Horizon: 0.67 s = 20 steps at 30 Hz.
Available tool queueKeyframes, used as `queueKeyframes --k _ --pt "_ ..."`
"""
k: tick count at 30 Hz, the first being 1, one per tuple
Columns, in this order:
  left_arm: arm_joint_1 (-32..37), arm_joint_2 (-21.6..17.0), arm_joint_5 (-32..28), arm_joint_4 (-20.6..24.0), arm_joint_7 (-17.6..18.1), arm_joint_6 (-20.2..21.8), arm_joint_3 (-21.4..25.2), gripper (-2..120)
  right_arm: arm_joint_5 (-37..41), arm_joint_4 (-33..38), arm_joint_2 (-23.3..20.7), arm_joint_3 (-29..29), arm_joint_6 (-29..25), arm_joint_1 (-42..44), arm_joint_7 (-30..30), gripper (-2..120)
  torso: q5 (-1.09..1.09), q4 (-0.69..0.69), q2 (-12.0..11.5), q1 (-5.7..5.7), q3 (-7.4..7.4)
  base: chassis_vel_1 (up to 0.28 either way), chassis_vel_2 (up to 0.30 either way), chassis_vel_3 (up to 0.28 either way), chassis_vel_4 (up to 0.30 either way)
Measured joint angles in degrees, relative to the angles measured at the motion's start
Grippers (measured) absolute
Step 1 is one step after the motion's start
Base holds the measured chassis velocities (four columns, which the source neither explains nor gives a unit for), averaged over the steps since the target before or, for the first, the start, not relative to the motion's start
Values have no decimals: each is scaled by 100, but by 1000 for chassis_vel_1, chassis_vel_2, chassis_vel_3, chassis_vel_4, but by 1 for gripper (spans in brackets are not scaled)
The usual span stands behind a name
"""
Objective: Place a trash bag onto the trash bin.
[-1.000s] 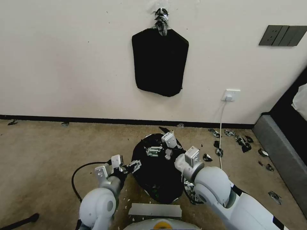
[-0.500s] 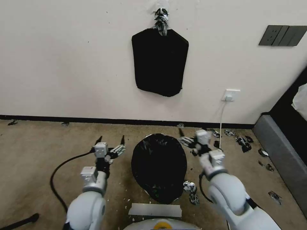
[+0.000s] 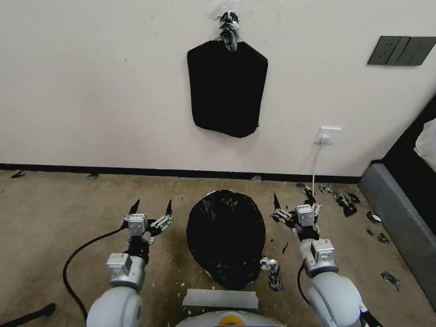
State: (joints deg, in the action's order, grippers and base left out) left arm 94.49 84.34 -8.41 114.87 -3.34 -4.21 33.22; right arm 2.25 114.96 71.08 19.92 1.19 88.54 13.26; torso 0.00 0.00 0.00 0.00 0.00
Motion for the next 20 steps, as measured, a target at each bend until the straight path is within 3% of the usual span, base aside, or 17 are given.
queueKeyframes --k 20 --pt "-6 1 -22 14 14 31 -2 100 21 16 -10 -24 19 -26 -9 100 0 0 0 0 0 0 0 0 0"
